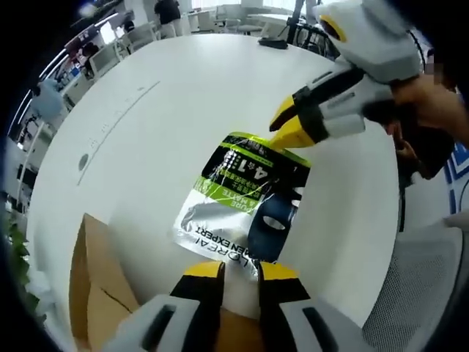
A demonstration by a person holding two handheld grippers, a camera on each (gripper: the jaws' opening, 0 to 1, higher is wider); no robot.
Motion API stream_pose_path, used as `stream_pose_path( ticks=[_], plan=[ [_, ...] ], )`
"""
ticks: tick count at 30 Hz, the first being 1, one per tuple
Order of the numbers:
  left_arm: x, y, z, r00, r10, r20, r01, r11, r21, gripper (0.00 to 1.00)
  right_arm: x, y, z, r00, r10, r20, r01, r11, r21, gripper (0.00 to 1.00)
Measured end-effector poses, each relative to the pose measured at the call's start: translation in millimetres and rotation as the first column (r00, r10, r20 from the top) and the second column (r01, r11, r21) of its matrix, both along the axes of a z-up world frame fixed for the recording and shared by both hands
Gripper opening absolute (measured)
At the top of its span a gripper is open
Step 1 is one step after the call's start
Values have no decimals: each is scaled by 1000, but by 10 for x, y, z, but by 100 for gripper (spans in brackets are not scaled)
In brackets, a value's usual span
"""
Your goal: Operate the shoe box by opening the lid, removing the specified soft item, and placing it in the target area until the item is outside and the box remains undamaged.
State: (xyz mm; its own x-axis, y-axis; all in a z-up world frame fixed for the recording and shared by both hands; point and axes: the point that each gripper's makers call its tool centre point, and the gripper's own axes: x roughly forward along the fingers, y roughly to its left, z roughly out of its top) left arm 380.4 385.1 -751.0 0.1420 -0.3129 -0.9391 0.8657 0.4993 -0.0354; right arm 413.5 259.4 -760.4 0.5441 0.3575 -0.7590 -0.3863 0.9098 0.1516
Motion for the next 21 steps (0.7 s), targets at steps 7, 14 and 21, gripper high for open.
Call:
stream_pose_path(
  ticks=[7,14,21],
  plan=[
    [-26,-15,177,999,39,3,-39,997,-70,21,-76,-4,100,1000,18,13,-18,1000,-11,17],
    [-67,-35,348,992,124,-9,-123,973,-193,23,-150,12,267,999,30,36,-29,999,-17,20],
    [-111,50,522,984,176,5,-168,947,-275,28,-241,47,387,998,43,50,-43,999,-12,25]
  ],
)
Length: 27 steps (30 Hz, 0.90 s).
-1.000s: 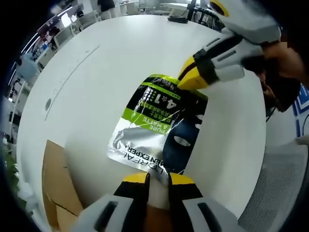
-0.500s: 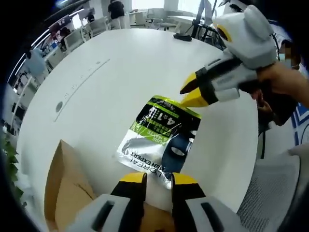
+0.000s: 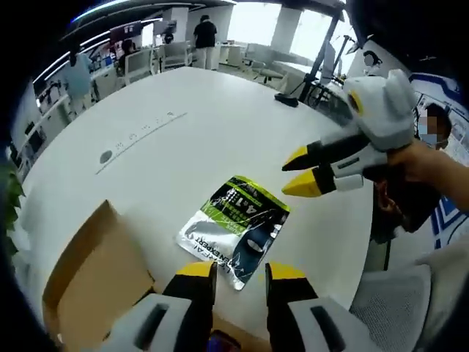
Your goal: Operate the shoe box by opening the lid, removing the specified soft item, and placing it in the target area until the item is outside and the box remains undamaged.
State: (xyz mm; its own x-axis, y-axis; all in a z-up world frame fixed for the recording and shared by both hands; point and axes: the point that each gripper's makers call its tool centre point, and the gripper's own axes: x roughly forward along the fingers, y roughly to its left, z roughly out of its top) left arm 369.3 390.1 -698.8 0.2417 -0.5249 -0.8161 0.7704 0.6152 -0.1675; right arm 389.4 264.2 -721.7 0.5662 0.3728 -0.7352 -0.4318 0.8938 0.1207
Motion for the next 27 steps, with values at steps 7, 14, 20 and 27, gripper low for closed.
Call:
stream_pose_path(
  ticks=[7,14,20,27],
  plan=[
    [-11,142,110,999,41,34,-40,999,-35,33,-81,48,100,999,33,16,-33,999,-14,28],
    [-48,263,216,995,79,60,-75,994,-74,38,-157,141,202,998,60,31,-60,998,-17,31],
    [-71,420,301,990,124,69,-115,986,-122,40,-179,244,332,996,70,47,-70,998,-4,33],
    [-119,672,373,980,183,78,-169,973,-155,42,-229,453,455,993,101,54,-103,994,23,34]
  ],
)
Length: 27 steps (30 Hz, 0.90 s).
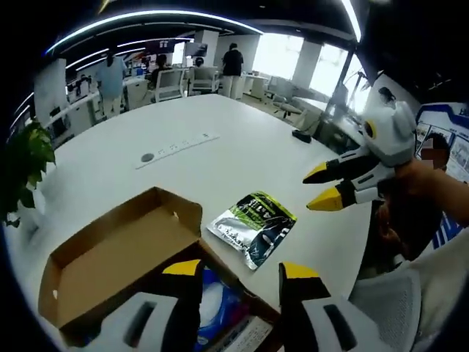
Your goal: Operate the shoe box by opening the lid, removing the specified soft item, and placing it in the target area until the item is outside and the box remains undamaged.
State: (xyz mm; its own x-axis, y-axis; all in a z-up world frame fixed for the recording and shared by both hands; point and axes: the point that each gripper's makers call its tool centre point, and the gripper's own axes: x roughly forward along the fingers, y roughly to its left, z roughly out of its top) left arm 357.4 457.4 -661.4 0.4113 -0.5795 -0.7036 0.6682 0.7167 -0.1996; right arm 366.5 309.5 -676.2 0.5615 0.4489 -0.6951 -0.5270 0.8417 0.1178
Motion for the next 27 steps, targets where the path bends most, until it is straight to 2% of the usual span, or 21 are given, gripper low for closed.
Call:
stream_pose_path(
  ticks=[7,10,18,27],
  plan=[
    [-32,226,51,999,51,17,-51,999,-15,44,-59,213,79,999,47,-7,-46,999,23,35],
    [-51,377,75,996,83,20,-82,996,-27,44,-69,284,91,999,51,-17,-50,998,43,35],
    [-79,821,178,983,167,71,-166,986,-17,43,-119,552,168,994,106,-12,-105,993,61,36],
    [-142,1165,161,971,228,64,-228,974,-10,44,-171,798,230,986,165,1,-165,984,70,36]
  ],
)
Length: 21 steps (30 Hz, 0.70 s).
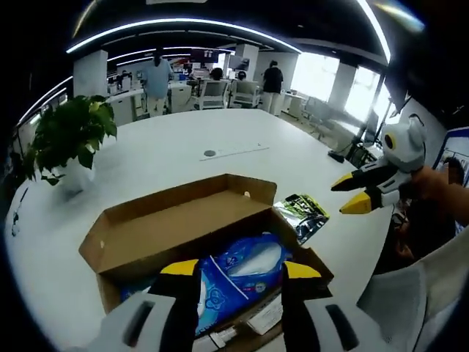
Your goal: Operate the shoe box by opening the lid, removing the specified soft item, and placing it in the target area until the item is outside and the box remains undamaged.
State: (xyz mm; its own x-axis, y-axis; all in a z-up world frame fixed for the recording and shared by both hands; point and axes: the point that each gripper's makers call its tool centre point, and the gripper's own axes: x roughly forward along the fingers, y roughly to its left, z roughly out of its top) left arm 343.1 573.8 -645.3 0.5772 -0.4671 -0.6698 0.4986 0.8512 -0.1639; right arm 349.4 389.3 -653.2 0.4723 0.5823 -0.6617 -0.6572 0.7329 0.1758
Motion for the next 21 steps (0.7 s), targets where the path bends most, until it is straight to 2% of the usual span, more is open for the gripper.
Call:
stream_pose_path(
  ticks=[6,11,21],
  plan=[
    [-62,247,18,999,46,8,-46,999,17,44,-29,165,34,999,35,12,-36,999,25,34],
    [-131,443,49,996,87,17,-88,995,41,44,-92,407,66,997,71,10,-71,994,78,35],
    [-207,801,-41,986,168,2,-168,985,47,44,-182,789,-29,989,148,-6,-147,986,80,34]
  ],
)
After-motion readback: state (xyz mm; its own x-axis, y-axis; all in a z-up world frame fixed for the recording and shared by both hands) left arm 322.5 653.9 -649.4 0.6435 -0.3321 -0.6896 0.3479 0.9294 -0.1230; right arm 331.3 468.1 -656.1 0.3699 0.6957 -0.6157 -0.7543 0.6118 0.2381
